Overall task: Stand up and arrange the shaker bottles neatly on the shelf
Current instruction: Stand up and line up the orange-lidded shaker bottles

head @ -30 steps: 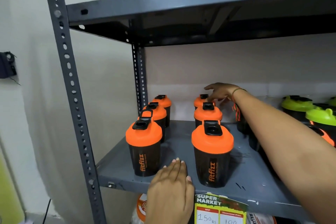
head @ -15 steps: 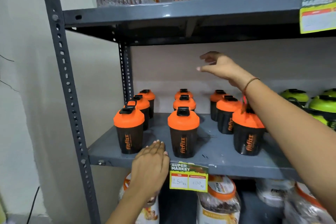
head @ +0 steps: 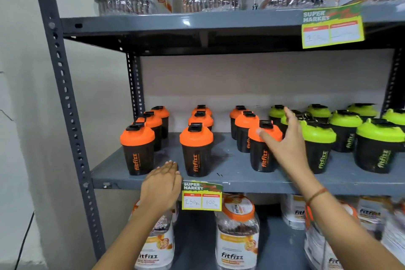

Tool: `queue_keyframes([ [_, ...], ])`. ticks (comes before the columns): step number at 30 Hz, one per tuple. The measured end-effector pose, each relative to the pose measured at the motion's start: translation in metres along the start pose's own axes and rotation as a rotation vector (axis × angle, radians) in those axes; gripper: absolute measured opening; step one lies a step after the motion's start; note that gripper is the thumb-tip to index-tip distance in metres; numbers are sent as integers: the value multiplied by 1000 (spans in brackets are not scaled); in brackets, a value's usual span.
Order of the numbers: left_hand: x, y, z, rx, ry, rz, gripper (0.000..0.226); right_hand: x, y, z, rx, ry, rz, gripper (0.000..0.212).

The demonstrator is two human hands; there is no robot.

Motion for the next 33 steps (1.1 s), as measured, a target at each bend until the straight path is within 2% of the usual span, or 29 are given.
queue_keyframes([
  [4, 0, 1, 0, -6, -2, -3, 51, 25, 30, -18, -13, -106, -101, 123],
  [8, 0, -1, -3, -22, -7, 0, 45, 27, 51, -28, 38, -201, -190, 127],
  [10, 0, -2, -4, -27, -3, 5, 44, 25, 57, -30, 68, -238, -223, 122],
  [15, -1, -4, -7, -40, -1, 10, 43, 24, 62, -33, 194, -300, -223, 92],
  [27, 0, -5, -6, -21, 9, 13, 41, 41, 38, -46, 229, -354, -146, 86],
  [30, -1, -4, -5, -19, 14, 7, 40, 42, 37, -46, 209, -361, -142, 94],
  [33, -1, -3, -5, -14, 8, 5, 40, 45, 36, -45, -109, -485, -224, 126],
])
Point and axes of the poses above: each hand's wrist, its own x-axis away from the middle knuckle, its own z-axis out of the back of the hand, y = z × x, the point moved 8 cm from there along -x, towards the middle knuckle, and after that the axes turned 6 degrees about y, right-handed, at the moved point
